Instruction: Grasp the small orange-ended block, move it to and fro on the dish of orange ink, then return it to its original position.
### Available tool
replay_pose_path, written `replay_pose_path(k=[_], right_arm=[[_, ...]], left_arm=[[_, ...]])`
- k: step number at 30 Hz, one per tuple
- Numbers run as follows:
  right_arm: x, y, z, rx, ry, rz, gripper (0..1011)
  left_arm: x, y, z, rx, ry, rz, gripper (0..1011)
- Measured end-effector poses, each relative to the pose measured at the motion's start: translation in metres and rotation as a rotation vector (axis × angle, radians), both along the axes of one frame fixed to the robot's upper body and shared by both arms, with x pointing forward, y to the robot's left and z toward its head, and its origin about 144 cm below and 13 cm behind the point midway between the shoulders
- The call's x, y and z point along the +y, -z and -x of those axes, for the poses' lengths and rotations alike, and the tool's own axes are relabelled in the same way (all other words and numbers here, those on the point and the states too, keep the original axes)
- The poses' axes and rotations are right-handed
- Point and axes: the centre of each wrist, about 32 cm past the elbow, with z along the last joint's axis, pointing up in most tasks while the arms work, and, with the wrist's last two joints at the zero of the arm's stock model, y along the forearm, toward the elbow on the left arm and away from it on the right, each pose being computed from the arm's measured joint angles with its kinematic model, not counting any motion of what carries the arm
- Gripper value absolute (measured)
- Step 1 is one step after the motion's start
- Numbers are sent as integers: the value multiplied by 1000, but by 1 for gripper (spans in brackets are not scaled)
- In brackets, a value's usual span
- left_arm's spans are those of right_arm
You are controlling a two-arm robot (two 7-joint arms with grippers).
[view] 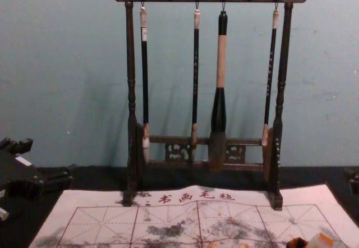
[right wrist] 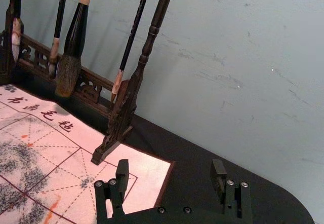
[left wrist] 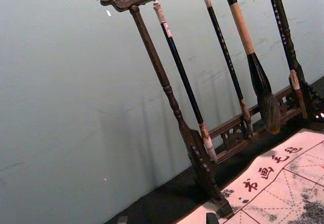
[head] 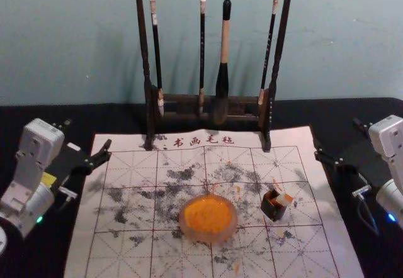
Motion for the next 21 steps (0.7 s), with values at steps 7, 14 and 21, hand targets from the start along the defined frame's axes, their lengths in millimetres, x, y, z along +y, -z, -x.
replay_pose_path(k=[7,14,21], right_arm=[[0,0,0,0,0,0,1003],[-5,-4,-3,7,-5,-25,1003],[-14,-17,0,21,-46,-80,1002]], left_arm=[[0,0,0,0,0,0,1001],[0,0,0,0,0,0,1001],[0,0,0,0,0,0,1001]])
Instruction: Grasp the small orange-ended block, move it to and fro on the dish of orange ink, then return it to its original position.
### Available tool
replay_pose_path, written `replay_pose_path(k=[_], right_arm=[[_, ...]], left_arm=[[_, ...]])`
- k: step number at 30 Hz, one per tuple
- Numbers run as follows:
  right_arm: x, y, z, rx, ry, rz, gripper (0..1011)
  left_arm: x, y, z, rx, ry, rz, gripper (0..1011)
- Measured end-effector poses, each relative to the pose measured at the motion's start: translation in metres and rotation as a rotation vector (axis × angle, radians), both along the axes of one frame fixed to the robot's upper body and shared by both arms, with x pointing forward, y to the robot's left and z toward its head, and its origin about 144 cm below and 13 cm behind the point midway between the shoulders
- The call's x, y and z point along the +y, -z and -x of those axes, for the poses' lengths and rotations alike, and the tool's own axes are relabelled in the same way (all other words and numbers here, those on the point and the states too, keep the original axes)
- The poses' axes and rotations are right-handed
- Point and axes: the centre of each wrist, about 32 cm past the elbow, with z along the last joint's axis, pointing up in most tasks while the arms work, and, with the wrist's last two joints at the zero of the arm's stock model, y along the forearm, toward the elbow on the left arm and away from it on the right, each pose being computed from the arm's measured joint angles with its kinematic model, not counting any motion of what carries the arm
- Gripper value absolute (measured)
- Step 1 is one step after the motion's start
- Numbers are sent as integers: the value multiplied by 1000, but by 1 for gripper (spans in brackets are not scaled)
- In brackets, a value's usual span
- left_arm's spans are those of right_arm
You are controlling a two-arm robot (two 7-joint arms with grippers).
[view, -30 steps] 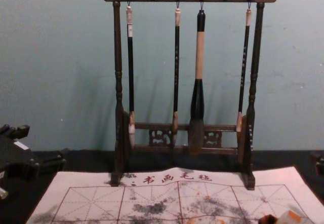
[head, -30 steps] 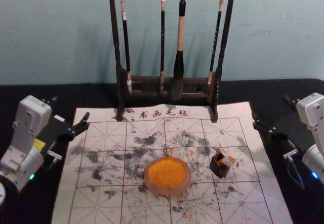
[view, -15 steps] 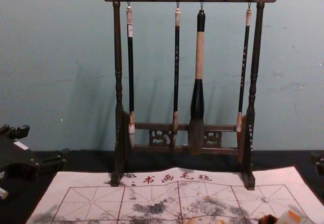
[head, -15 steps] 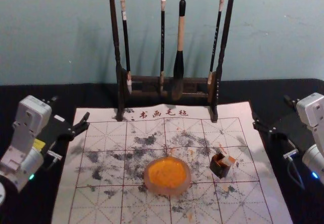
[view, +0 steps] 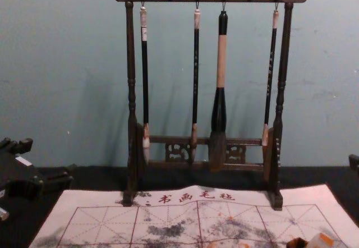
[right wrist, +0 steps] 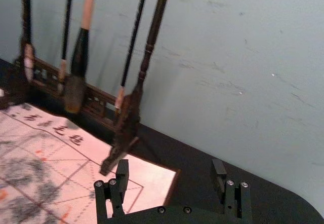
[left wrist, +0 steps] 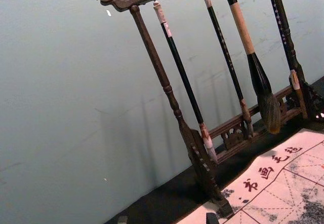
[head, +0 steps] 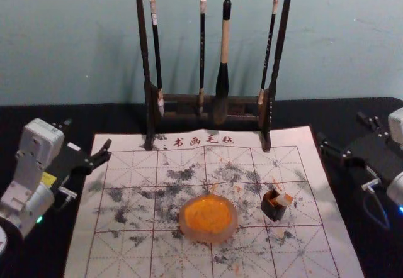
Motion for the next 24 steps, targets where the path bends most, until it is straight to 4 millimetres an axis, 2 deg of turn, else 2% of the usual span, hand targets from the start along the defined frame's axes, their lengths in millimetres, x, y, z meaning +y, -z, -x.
replay_pose_path(k=[5,13,19,24], right_arm=[[-8,-8,12,4,-62,-10,1002],[-29,-19,45,16,-217,-20,1002],[-37,-18,63,42,-337,-28,1003],[-38,-13,69,96,-419,-36,1002]], left_arm=[[0,0,0,0,0,0,1001],[0,0,0,0,0,0,1001],[0,0,0,0,0,0,1001],[0,0,0,0,0,0,1001]])
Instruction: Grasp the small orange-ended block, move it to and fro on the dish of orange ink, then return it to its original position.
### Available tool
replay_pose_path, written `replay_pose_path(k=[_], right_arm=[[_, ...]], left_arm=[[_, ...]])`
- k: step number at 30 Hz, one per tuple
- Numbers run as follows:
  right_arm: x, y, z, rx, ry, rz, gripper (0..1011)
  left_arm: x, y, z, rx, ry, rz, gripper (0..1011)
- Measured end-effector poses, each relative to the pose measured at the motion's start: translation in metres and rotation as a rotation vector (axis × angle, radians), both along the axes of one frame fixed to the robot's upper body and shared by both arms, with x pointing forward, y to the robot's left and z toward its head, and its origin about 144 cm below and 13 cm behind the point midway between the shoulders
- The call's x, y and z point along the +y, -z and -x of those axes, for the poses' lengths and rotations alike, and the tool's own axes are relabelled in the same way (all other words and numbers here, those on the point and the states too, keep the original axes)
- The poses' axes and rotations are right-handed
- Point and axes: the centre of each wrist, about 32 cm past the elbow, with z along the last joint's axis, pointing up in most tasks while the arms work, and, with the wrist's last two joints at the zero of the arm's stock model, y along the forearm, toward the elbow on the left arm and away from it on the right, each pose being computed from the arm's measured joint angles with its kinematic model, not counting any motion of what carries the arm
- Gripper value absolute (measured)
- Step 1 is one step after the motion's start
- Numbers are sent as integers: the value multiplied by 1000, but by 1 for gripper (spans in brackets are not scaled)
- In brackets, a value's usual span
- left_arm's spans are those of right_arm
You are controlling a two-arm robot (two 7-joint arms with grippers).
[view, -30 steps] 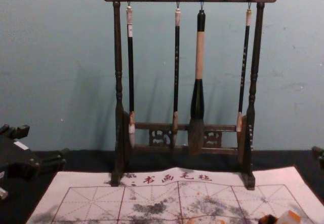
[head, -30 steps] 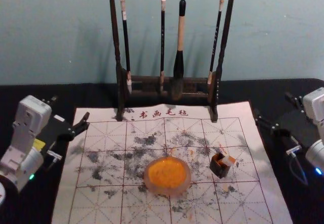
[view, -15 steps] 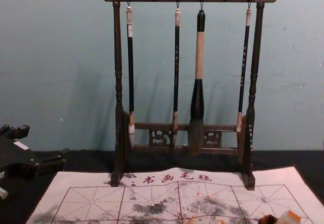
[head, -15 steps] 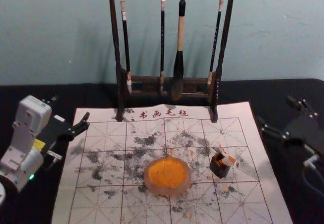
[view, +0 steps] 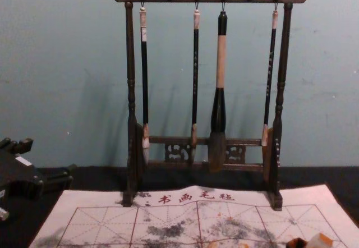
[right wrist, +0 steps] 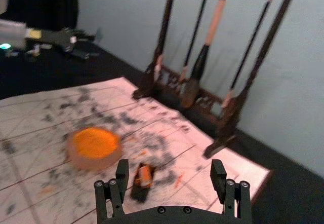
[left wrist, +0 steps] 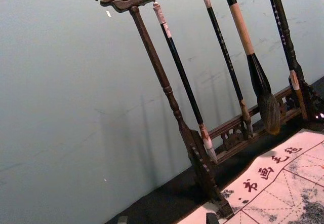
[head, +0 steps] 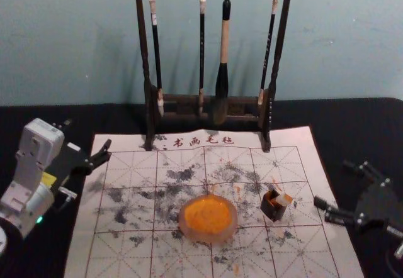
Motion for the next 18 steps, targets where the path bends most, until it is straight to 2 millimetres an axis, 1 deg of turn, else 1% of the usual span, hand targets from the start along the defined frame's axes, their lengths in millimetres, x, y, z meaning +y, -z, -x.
replay_pose_path(k=[7,18], right_arm=[[4,7,-6,60,-45,4,1003],[11,18,-29,127,-75,13,1003]], left_arm=[[0,0,0,0,0,0,1001],[0,0,0,0,0,0,1001]])
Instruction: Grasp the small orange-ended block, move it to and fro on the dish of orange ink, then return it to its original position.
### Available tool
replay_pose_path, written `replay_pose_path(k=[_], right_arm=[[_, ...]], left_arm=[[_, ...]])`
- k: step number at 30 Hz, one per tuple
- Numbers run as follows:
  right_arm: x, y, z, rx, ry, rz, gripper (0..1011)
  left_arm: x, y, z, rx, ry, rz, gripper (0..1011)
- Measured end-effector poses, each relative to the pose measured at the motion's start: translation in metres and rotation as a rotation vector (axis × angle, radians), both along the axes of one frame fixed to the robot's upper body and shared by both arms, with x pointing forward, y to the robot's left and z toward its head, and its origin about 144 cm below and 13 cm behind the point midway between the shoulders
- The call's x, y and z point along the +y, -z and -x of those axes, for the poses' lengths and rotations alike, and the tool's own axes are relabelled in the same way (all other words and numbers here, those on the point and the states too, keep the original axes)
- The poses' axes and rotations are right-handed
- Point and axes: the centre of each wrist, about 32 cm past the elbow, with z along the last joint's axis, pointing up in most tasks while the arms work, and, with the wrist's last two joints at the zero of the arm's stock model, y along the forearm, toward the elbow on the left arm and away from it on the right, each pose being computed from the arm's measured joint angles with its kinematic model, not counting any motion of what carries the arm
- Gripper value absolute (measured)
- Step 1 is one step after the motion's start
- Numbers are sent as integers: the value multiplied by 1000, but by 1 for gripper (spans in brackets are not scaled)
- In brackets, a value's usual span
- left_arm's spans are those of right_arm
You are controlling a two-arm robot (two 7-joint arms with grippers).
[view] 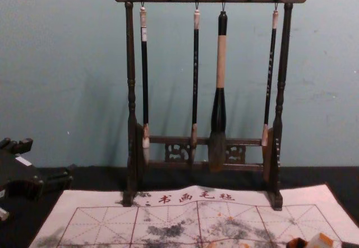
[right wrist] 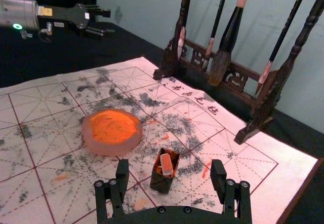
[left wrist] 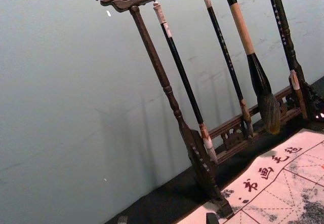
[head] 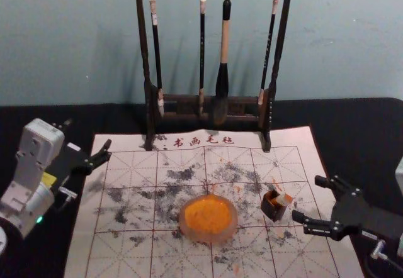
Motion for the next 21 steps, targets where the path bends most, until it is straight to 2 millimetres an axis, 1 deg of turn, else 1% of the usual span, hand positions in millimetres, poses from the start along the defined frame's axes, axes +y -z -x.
replay_pose_path(k=[8,21], right_arm=[[3,5,-12,33,-15,15,1002],[7,11,-22,57,-29,32,1002]], left_arm=[[0,0,0,0,0,0,1001],[0,0,0,0,0,0,1001]])
